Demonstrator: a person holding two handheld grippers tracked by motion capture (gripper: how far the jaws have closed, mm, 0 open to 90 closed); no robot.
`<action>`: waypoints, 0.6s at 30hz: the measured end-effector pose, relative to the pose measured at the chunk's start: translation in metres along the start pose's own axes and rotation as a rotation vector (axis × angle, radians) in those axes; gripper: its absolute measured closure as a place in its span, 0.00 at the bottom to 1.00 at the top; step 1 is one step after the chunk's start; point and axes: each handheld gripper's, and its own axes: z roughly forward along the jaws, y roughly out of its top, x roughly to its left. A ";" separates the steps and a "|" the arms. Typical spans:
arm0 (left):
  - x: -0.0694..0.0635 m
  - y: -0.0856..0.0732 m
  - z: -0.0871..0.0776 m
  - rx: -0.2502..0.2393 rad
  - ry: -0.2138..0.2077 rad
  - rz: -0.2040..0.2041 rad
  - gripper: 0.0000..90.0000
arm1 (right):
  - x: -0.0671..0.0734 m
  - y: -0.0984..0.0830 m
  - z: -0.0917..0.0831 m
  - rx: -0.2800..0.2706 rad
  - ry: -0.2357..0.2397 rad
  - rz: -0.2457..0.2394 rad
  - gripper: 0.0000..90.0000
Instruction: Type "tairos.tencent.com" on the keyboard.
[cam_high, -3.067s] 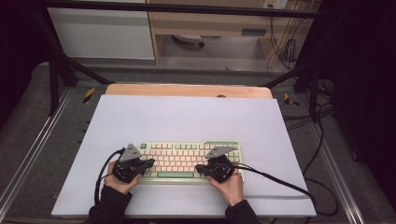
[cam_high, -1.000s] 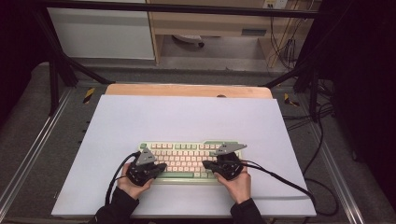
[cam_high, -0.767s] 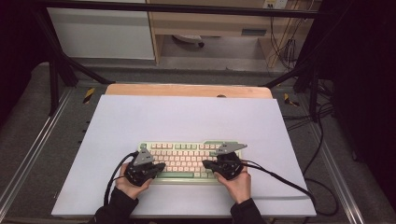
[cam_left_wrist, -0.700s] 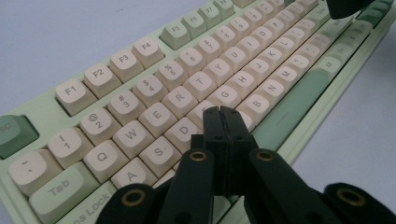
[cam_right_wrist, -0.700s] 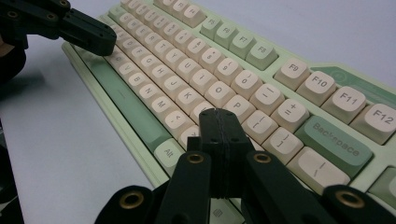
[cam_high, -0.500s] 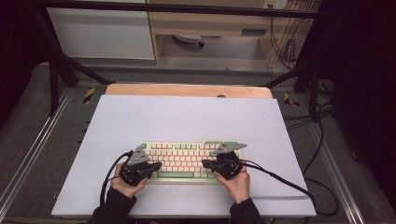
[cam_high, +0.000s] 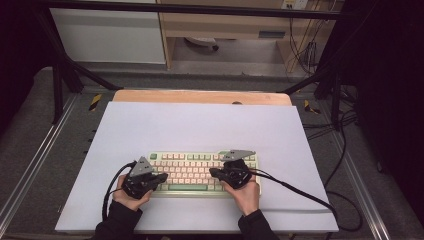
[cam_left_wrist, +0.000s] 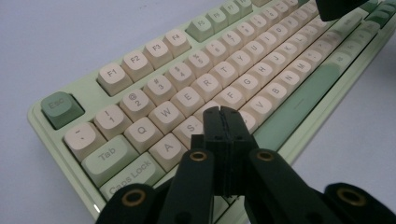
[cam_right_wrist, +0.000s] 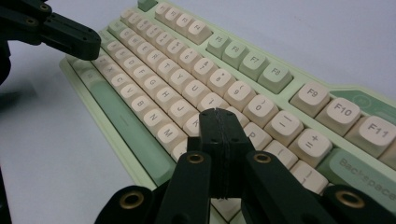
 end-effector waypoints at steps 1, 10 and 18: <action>0.000 0.000 -0.001 -0.002 0.000 -0.001 1.00 | 0.000 0.001 0.002 0.002 -0.002 0.003 1.00; 0.002 0.000 -0.003 -0.012 0.001 -0.007 1.00 | 0.001 0.008 0.017 0.016 -0.016 0.004 1.00; 0.002 -0.001 -0.003 -0.014 0.001 -0.006 1.00 | -0.002 0.008 0.024 0.024 -0.025 0.014 1.00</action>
